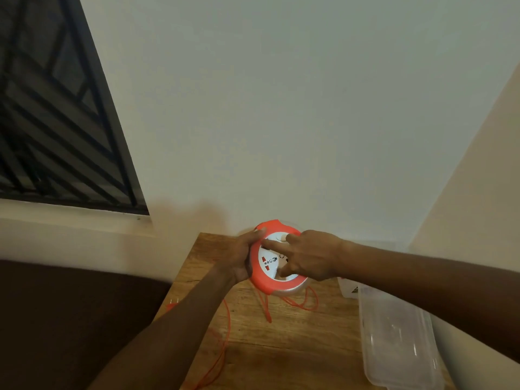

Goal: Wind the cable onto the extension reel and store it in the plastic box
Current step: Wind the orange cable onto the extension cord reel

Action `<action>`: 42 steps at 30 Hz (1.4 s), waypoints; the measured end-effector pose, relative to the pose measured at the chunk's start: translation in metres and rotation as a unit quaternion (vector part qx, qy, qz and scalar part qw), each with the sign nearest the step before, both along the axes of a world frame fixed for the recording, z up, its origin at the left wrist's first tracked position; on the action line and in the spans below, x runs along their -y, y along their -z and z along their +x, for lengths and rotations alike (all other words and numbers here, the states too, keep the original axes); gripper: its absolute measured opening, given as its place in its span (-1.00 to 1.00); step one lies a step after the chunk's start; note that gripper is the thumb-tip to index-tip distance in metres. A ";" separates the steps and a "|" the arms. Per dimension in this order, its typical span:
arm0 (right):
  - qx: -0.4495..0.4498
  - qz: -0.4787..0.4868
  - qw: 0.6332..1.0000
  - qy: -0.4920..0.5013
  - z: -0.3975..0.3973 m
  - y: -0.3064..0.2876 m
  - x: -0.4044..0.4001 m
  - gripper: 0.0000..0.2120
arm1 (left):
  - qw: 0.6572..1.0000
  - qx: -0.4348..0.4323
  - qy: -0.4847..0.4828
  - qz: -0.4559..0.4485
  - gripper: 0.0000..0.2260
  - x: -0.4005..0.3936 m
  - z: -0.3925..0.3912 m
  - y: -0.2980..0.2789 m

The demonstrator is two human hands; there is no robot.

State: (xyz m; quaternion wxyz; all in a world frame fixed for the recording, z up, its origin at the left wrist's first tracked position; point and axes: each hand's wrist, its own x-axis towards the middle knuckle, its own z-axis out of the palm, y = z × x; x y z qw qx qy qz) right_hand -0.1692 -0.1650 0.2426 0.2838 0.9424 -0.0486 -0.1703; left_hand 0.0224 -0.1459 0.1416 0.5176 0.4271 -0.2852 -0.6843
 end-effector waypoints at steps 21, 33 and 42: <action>-0.049 -0.016 0.998 0.023 0.010 -0.010 -0.004 -0.42 | 1.000 -0.005 0.013 -0.003 -0.61 -0.005 0.008 -0.001; -0.158 -0.059 0.985 -0.025 0.023 -0.013 -0.015 -0.43 | 0.998 0.026 0.048 -0.016 -0.56 -0.007 0.001 0.000; -0.140 -0.068 0.981 -0.119 0.018 -0.018 -0.008 -0.34 | 0.999 0.016 0.046 -0.009 -0.64 -0.009 0.001 0.001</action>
